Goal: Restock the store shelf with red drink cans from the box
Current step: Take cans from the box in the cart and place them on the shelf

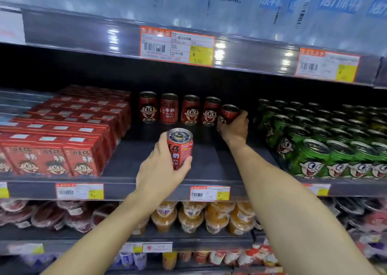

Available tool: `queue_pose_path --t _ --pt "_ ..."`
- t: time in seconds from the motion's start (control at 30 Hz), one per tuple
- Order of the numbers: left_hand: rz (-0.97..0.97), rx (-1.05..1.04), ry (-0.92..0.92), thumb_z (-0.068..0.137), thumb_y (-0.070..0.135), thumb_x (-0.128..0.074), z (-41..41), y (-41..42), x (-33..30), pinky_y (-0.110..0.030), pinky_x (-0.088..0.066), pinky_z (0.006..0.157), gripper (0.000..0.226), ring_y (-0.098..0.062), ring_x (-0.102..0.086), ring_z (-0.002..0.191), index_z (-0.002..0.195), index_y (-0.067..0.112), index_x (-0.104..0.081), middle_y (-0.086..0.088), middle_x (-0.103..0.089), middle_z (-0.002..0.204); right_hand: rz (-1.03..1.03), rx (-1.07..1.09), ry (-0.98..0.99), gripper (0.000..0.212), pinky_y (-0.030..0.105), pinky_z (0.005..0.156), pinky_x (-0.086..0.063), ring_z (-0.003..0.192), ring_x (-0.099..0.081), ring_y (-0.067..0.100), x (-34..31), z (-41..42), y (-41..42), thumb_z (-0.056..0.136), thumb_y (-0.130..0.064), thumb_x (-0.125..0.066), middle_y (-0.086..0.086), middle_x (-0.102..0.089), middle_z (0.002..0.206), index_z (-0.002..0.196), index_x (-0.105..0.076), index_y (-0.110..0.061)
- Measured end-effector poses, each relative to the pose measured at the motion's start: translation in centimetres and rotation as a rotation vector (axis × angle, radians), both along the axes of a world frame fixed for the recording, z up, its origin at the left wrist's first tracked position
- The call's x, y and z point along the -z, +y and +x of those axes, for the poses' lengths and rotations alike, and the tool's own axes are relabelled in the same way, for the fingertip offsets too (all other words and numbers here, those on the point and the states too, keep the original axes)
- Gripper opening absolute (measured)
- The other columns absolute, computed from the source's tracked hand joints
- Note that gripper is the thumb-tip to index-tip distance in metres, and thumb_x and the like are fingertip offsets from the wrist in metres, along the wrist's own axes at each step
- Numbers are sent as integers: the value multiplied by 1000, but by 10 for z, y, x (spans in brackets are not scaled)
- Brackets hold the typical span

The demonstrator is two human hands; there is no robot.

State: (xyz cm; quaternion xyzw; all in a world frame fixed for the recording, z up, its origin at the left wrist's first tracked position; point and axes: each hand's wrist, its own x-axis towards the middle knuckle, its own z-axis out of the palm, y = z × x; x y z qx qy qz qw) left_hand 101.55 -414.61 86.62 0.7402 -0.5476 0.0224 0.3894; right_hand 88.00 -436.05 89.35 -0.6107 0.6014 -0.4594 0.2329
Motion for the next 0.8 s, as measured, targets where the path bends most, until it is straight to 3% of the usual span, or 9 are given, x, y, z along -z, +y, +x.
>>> queue_pose_path --t 0.8 --pt "-33 -32 -24 82 63 -55 -3 -4 1 -33 -50 74 81 -18 -63 97 144 29 -17 5 -61 117 17 -63 30 88 45 107 -42 131 -48 38 2 -8 -64 81 -27 -79 20 -47 143 152 -29 -11"
